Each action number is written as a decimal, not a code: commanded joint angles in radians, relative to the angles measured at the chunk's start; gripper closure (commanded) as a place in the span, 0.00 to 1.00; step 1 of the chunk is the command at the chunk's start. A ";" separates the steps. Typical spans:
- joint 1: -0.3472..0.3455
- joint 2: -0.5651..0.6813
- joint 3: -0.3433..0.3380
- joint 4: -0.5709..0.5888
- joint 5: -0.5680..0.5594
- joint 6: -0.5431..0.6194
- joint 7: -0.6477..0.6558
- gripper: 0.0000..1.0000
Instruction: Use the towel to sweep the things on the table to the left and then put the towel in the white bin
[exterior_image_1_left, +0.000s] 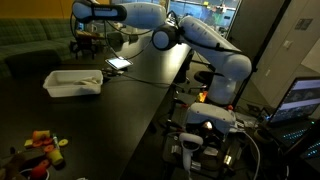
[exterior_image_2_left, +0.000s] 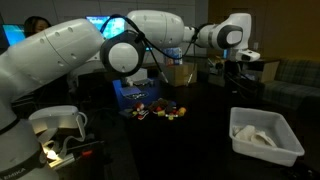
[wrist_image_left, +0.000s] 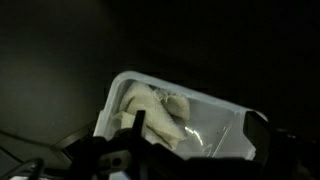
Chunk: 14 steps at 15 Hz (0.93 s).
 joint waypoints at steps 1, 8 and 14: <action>-0.028 -0.108 0.066 -0.052 0.062 -0.171 -0.094 0.00; -0.016 -0.208 0.105 -0.080 0.111 -0.317 -0.042 0.00; -0.026 -0.296 0.138 -0.190 0.170 -0.332 -0.056 0.00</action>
